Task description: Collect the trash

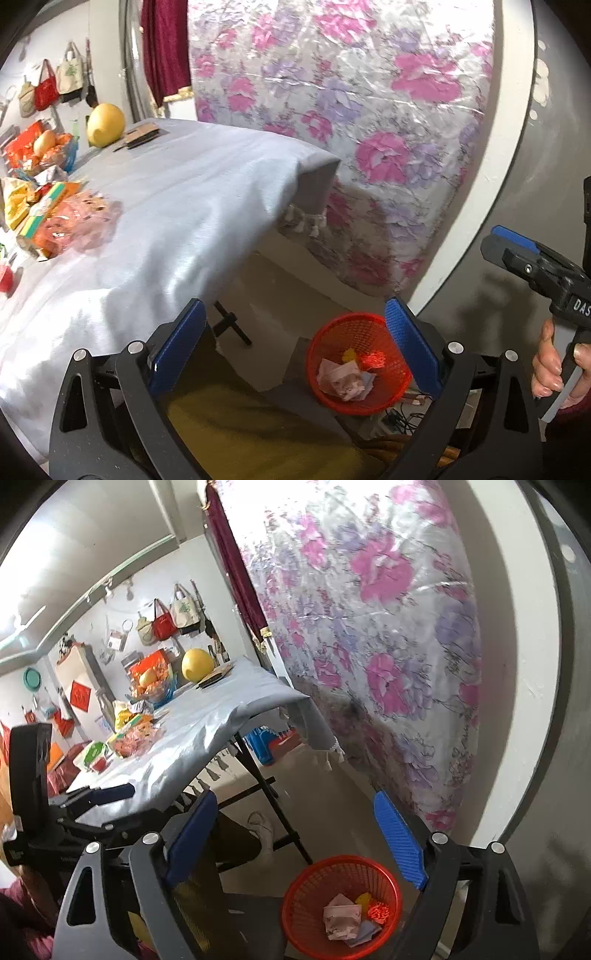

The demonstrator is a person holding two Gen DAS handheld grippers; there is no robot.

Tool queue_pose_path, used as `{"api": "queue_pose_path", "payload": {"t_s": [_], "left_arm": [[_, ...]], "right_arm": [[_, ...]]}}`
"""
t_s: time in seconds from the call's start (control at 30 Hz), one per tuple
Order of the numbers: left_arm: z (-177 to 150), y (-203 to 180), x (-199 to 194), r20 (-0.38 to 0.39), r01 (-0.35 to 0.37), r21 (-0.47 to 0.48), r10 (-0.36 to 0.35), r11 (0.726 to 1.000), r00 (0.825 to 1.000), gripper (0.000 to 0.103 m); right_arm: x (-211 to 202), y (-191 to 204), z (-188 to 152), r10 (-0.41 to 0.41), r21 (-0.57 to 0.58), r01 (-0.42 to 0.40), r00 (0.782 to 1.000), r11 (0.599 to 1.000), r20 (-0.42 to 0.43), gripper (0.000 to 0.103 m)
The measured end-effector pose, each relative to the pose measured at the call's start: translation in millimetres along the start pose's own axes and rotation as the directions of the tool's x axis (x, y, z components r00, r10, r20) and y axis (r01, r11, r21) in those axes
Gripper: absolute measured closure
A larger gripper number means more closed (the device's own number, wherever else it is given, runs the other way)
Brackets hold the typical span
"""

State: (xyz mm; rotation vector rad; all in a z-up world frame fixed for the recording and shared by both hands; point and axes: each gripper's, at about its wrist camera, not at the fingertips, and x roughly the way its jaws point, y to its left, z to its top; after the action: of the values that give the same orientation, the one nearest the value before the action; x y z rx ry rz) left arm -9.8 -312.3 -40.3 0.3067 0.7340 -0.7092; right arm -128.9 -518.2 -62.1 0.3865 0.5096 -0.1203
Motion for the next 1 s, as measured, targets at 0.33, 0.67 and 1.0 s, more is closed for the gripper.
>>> {"api": "queue_pose_path", "payload": {"t_s": [0.33,0.67,1.0], "left_arm": [[-7.4,33.7,-16.8,0.042,-0.073,-0.074,0.076,0.995,0.996,0.007],[-15.7,91.1,-34.6,0.072,-0.127,-0.208,0.144,0.97,0.987,0.007],[-31.9,190.7,-64.4,0.087,-0.209,-0.403,0.265,0.891,0.96,0.007]], "right_arm": [[19.0,39.5,-6.8,-0.105,-0.186,0.086,0.99,0.979,-0.096,0.006],[22.9,77.1,7.5,-0.064,-0.217,0.042,0.993,0.975,-0.096,0.006],[58.1,153.5,16.5,0.04,-0.28,-0.078,0.989,0.957,-0.14,0.006]]}}
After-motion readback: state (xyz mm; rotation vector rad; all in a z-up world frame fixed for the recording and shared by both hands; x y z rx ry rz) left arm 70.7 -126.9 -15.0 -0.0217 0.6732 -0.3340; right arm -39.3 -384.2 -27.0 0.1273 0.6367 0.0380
